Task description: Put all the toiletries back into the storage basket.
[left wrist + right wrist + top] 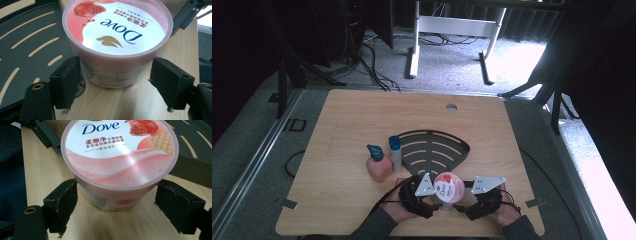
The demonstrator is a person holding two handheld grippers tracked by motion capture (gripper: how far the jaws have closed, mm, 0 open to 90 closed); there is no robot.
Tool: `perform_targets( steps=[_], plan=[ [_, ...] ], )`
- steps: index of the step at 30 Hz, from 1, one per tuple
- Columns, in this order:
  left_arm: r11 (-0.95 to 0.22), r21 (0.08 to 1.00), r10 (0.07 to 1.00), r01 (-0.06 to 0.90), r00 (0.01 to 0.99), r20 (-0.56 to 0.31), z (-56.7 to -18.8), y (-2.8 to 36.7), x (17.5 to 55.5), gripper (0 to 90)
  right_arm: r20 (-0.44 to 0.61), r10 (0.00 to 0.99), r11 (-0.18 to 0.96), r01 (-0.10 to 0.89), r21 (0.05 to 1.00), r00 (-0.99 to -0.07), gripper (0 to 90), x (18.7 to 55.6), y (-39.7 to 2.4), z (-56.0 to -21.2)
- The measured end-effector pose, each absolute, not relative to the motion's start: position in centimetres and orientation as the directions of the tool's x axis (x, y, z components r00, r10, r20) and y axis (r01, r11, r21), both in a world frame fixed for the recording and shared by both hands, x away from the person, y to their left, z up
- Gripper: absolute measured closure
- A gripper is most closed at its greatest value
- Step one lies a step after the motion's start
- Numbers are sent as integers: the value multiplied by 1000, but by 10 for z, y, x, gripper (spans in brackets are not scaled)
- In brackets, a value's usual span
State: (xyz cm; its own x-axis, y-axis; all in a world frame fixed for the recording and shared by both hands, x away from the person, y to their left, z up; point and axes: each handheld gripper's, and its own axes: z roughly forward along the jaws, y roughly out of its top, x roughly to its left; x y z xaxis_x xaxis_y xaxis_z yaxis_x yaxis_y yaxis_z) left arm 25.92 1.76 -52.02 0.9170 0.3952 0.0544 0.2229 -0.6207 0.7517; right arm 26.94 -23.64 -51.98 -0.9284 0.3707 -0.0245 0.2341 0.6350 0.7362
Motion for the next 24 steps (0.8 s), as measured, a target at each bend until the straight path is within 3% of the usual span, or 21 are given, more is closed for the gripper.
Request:
perform_targets(
  steps=[24],
  plan=[
    [-616, 753, 420, 231, 905, 66, -503, 20, 271, 254, -32, 359, 622, 213, 754, -933, 181, 285, -234, -505]
  ],
)
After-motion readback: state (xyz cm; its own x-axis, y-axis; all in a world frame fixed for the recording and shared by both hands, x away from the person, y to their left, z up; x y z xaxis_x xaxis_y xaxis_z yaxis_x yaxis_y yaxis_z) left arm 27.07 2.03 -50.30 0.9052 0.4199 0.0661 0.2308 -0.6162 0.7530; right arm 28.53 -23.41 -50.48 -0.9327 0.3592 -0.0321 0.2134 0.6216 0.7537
